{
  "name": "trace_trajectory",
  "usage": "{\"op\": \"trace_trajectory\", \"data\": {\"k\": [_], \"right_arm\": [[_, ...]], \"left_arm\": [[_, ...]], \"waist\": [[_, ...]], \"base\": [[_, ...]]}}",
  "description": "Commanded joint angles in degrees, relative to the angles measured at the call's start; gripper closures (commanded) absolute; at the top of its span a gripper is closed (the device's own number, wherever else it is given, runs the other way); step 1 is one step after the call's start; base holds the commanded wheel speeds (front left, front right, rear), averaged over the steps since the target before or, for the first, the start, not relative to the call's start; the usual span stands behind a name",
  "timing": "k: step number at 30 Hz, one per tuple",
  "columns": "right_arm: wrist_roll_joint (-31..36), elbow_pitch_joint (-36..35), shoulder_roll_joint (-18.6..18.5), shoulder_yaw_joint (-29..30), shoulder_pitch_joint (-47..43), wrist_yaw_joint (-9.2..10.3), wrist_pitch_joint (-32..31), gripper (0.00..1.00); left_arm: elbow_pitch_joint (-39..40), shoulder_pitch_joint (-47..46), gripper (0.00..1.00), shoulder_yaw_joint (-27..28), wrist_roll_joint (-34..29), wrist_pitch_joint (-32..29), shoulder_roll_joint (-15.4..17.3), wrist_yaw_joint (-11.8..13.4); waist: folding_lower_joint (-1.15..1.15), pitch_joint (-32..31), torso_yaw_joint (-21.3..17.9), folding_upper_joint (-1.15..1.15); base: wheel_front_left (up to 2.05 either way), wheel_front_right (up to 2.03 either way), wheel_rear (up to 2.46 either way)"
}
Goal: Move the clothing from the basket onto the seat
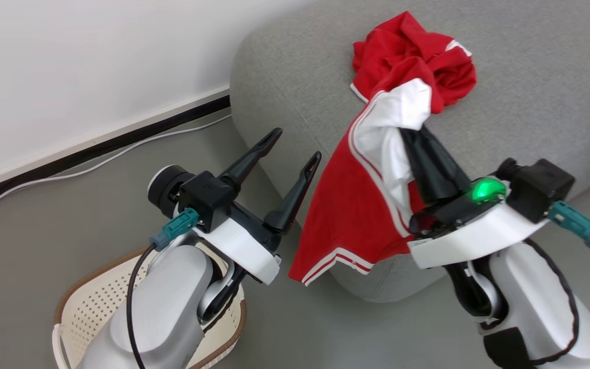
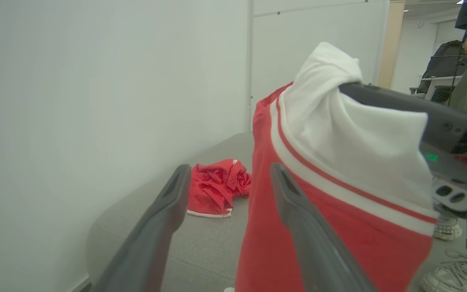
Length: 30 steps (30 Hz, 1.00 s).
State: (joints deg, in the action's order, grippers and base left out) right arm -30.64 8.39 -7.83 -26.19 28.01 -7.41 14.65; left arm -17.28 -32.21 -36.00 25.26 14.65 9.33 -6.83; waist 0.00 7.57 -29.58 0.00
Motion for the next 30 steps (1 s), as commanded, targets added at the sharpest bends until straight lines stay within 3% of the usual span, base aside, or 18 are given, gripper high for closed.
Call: {"op": "trace_trajectory", "data": {"k": [1,15,24,30], "right_arm": [[1.0,-2.3,-0.1,0.4,-0.3,-0.08,0.3,1.0],[5.4,-10.6,-1.7,12.8,-4.7,-0.08,0.3,1.0],[10.1,-6.0,-4.4,21.1,6.9,-0.08,0.3,1.0],[13.3,-0.8,-8.1,26.0,16.0,-0.08,0.3,1.0]], "left_arm": [[1.6,-0.9,0.0,1.9,0.3,0.3,0.5,-0.1],[1.2,-1.4,0.0,-0.1,0.3,0.3,-0.4,-0.6],[2.6,-0.7,0.0,0.3,-0.1,0.3,1.8,-0.6],[3.4,-1.4,0.0,-0.5,-0.4,0.2,3.6,-0.6]], "waist": [[0.0,-0.5,-1.2,0.0],[0.0,1.4,-1.9,0.0],[0.0,6.2,-1.9,0.0],[0.0,11.6,0.3,0.0]], "base": [[0.0,0.0,0.0],[0.0,0.0,0.0],[0.0,0.0,0.0],[0.0,0.0,0.0]]}}
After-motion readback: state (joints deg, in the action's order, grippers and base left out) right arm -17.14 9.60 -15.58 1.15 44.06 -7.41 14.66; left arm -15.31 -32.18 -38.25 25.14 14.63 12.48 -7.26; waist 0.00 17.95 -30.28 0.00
